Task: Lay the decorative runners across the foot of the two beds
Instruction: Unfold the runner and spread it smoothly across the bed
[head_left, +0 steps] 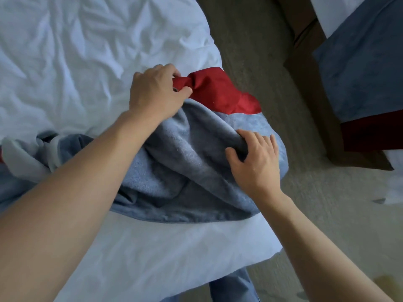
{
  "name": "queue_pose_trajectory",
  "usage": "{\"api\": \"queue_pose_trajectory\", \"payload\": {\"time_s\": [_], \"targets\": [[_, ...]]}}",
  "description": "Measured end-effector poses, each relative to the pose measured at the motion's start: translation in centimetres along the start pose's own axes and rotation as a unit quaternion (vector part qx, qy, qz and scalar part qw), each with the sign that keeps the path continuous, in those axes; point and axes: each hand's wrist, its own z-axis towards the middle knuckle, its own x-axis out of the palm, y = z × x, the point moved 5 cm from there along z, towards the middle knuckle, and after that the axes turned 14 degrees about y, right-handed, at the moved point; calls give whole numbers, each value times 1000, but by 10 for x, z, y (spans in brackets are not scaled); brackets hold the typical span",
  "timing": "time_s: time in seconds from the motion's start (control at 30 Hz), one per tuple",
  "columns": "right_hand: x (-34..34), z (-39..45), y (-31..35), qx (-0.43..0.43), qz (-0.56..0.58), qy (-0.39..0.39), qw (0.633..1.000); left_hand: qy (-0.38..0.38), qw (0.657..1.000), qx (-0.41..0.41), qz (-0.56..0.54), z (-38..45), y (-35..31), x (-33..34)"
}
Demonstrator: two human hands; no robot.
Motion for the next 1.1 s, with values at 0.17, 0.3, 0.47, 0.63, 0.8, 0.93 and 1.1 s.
{"api": "queue_pose_trajectory", "payload": {"time_s": [0.17,0.3,0.47,0.63,0.8,0.93,1.1], "targets": [[-20,-22,-4,-12,5,-107,994,-98,992,77,32,-45,-20,-10],[-25,-51,-39,78,32,-142,986,-91,960,261,41,-109,-69,9],[3,-71,-57,87,-35,-75,993,123,906,359,188,-170,-118,97],[14,-79,-71,92,-30,-70,993,145,896,346,237,-185,-138,138],[16,-101,-93,111,-16,-55,992,77,906,348,229,-169,-153,132],[21,-106,-101,103,0,-42,994,76,953,280,84,-137,-170,116],[0,-94,-123,150,29,-191,970,77,934,328,118,-136,-225,129]]}}
